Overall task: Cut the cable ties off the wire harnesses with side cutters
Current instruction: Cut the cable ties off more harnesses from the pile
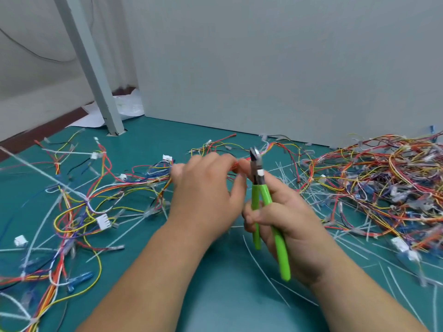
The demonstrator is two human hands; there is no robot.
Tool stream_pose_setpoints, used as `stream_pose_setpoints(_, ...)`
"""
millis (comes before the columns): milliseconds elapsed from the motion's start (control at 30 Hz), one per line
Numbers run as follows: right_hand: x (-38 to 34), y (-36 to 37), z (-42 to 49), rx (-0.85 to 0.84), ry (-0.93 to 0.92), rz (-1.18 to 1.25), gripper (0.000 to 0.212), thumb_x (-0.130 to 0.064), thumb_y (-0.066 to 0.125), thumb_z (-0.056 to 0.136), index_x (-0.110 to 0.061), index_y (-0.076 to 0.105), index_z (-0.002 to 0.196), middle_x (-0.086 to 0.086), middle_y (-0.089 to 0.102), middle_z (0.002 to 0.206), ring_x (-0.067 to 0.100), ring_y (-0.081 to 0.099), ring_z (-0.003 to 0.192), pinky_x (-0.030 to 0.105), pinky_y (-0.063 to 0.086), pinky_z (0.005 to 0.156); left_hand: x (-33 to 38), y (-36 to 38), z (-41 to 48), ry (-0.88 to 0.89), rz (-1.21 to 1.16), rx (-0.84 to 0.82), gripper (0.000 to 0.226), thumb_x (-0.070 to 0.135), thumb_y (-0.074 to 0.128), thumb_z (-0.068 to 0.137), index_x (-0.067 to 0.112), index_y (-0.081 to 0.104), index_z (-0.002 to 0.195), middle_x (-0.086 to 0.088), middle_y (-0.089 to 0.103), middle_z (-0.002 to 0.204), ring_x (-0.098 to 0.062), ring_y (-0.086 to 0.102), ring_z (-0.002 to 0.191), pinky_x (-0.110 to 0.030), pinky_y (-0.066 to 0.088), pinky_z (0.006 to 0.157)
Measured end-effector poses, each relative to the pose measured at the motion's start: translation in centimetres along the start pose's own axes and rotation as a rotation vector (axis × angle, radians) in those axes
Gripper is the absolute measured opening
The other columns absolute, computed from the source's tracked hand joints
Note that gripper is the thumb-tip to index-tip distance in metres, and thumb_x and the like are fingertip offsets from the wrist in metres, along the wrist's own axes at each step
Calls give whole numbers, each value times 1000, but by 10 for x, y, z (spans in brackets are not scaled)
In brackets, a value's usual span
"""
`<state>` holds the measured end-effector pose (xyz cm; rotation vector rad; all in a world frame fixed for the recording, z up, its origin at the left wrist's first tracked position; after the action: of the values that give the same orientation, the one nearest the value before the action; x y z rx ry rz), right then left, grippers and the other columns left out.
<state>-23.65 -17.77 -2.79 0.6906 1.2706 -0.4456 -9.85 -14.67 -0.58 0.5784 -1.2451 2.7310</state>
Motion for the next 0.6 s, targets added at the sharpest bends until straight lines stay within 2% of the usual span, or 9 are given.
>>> stream_pose_setpoints(67,-2,1,4,50,-11,21,71,-20,66,60,-37,68,129,9,45,78,16,41,67,36,32,63,1,3,-1,39,-67,-32,27,45,51,88,31,64,107,13,61,93,-21,56,93,-39,32,77)
stream_pose_setpoints(167,-9,-4,8,102,-28,80,69,-20,67,59,-31,69,128,9,49,93,16,41,67,37,30,62,-6,3,-1,52,-115,-74,43,54,48,85,34,58,123,16,57,106,-18,53,104,-37,30,82)
stream_pose_setpoints(233,-14,-8,11,129,-34,165,70,-16,67,58,-24,70,127,8,56,95,14,44,65,35,32,64,-17,1,2,-10,-9,-87,59,66,54,81,40,51,134,15,54,121,-20,47,116,-39,30,89)
stream_pose_setpoints(333,-27,-20,18,213,-40,248,67,-9,61,64,-18,66,130,-2,64,91,12,47,63,32,34,63,-48,-7,3,-254,303,-172,84,80,65,68,44,44,140,6,50,139,-29,41,129,-47,29,101)
stream_pose_setpoints(433,-42,-31,26,272,-52,289,60,-12,52,74,-16,59,134,-3,64,112,11,47,67,30,34,63,-70,-10,3,-418,337,-277,71,78,69,69,43,55,129,4,63,123,-33,46,124,-49,28,104)
stream_pose_setpoints(500,-49,-36,31,289,-64,305,57,-13,50,77,-18,57,133,-6,60,125,11,47,69,29,33,62,-70,-11,5,-420,250,-249,60,81,65,71,44,60,118,9,69,108,-30,49,121,-52,26,107)
stream_pose_setpoints(600,-54,-41,36,329,-57,318,52,-15,50,78,-21,57,129,-7,59,125,10,48,69,29,33,62,-63,-13,10,-400,86,-172,64,91,50,70,46,62,115,16,69,103,-25,50,120,-54,24,109)
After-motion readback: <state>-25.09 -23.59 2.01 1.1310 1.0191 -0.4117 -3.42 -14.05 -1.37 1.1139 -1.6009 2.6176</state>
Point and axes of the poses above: each hand's wrist, its own z-axis towards the middle knuckle, its own y-axis out of the palm, x = y × z, the point moved 3 cm from there along z, towards the middle knuckle
